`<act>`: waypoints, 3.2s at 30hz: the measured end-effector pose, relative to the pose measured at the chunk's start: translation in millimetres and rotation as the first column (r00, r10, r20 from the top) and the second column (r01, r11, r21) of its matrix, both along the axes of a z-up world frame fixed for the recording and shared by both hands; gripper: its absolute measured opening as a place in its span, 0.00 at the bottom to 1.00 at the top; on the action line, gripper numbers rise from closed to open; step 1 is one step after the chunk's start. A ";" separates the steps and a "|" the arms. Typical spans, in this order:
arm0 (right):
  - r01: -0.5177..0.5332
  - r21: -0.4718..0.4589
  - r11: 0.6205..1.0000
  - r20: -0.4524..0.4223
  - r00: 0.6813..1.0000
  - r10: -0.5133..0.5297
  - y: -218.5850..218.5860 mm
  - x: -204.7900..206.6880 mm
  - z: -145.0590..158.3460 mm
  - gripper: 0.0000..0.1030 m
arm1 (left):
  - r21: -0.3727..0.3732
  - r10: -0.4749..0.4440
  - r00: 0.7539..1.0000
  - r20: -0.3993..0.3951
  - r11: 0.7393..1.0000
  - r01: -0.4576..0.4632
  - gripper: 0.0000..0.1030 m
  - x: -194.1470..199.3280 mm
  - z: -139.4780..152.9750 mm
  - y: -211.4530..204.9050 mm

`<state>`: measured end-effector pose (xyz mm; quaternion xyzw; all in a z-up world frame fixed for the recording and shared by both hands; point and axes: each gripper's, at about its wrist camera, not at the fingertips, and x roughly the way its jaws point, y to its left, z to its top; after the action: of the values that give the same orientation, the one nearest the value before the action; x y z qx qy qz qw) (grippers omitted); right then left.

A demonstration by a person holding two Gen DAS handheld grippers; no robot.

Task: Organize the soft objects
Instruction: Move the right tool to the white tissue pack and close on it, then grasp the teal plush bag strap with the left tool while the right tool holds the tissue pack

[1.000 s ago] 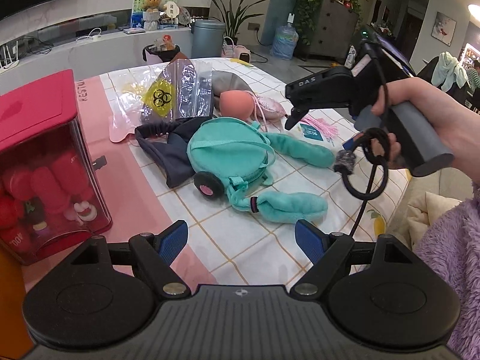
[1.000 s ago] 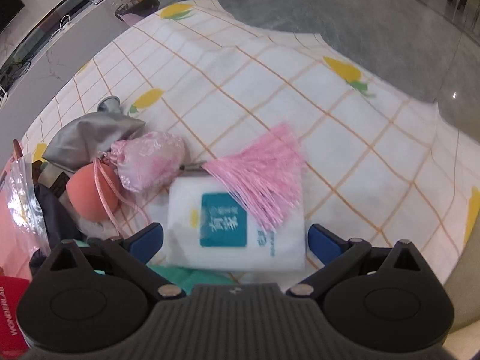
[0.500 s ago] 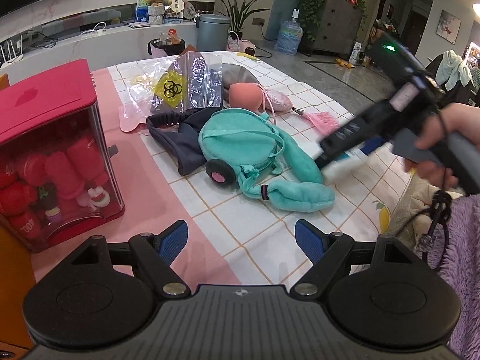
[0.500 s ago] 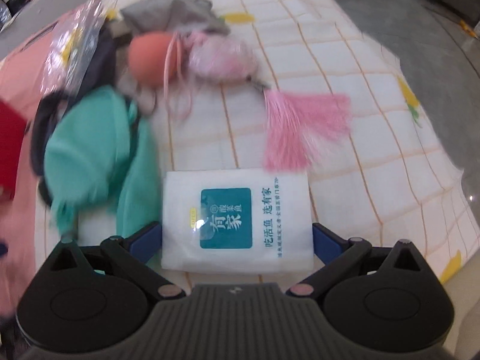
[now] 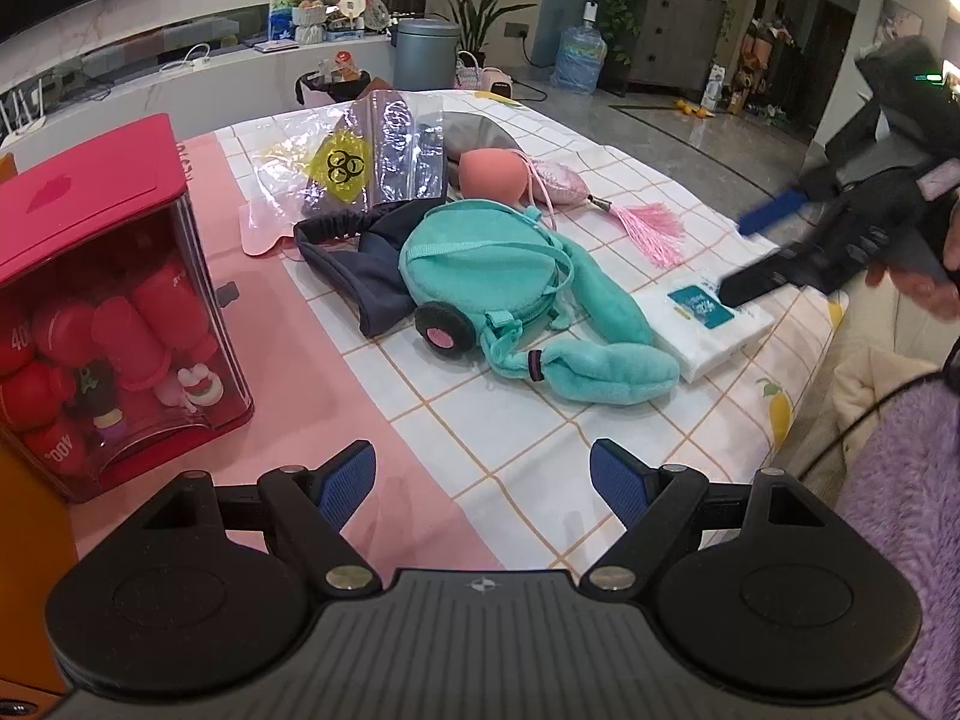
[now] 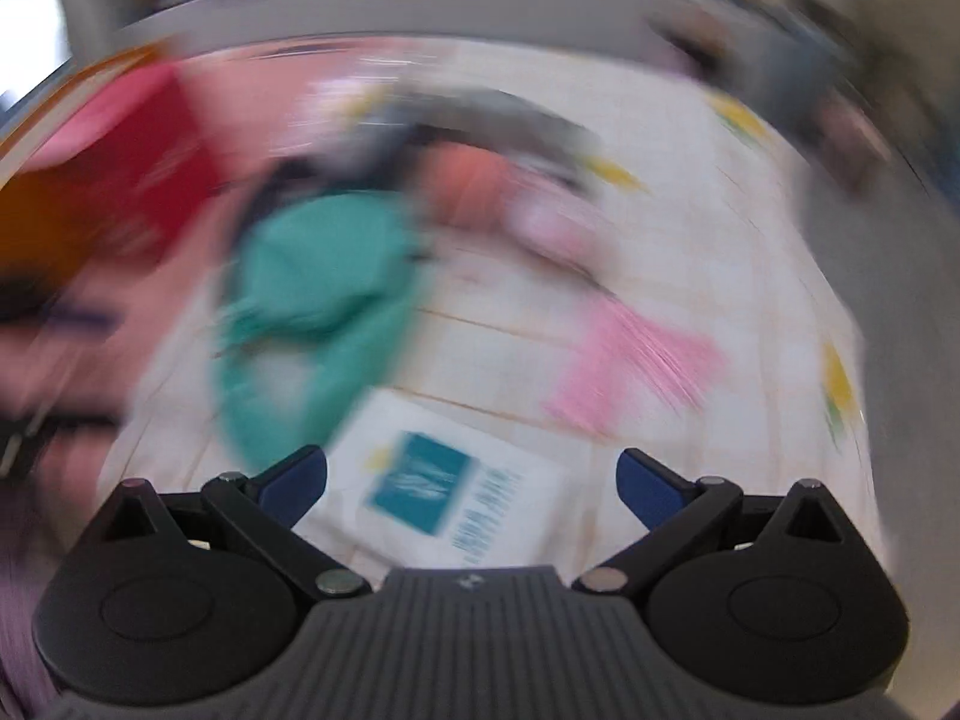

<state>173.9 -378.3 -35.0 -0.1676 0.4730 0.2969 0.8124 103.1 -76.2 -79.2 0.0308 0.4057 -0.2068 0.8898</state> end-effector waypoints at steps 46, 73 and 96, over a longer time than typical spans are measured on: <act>0.163 0.095 0.982 0.095 0.980 -0.172 0.5 -17.4 -61.7 0.91 | -0.298 0.334 0.928 -0.165 0.880 -0.370 0.83 111.6 -2.0 -36.0; 0.160 0.161 0.974 0.162 0.969 -0.186 -5.1 -23.1 -69.7 0.96 | -0.279 0.389 0.916 -0.095 0.873 -0.400 0.00 95.7 -12.0 -41.2; 0.207 0.166 0.964 0.168 0.958 -0.234 -11.5 -20.1 -62.4 0.74 | -0.308 0.343 0.939 0.015 0.895 -0.322 0.00 39.2 29.0 -15.1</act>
<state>153.8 -389.8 -97.4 -0.0805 0.3878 0.2214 0.8911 142.3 -91.3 -50.2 -0.1676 0.3381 -0.1097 0.9195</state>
